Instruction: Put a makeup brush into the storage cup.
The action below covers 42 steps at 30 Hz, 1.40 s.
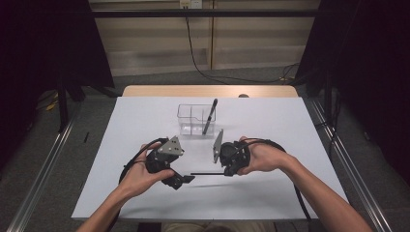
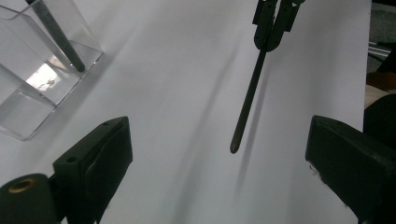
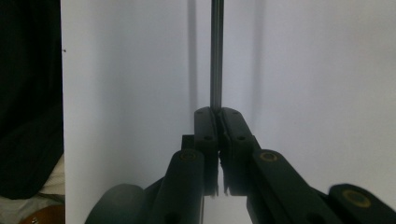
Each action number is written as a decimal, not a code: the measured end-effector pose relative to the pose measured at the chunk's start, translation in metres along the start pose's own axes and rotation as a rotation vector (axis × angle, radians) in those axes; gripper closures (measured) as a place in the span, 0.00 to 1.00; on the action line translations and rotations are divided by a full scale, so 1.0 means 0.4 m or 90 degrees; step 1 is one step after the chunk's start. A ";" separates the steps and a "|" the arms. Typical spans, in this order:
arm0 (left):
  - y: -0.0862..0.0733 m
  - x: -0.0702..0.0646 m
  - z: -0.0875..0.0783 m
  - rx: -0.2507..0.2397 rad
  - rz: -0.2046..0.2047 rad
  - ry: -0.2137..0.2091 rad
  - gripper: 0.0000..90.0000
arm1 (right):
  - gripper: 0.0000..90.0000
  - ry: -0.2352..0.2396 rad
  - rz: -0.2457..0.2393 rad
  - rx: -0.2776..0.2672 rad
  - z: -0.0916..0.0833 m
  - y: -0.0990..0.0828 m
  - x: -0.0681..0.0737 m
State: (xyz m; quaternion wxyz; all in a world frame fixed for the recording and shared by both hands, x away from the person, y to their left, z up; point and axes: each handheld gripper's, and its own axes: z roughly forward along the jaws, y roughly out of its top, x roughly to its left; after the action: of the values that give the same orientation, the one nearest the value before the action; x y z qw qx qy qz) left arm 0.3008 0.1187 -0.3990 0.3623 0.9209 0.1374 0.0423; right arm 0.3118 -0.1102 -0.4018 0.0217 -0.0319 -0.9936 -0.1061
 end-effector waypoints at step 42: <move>0.057 0.015 0.103 0.185 0.075 -0.114 0.64 | 0.96 -0.007 -0.035 -0.007 0.012 0.027 0.002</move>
State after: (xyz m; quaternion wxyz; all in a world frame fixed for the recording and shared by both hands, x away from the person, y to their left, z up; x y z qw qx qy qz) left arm 0.3188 0.0773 -0.4140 0.2334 0.9700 0.0549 -0.0392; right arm 0.3118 -0.0987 -0.4041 0.0133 -0.0052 -0.9936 -0.1120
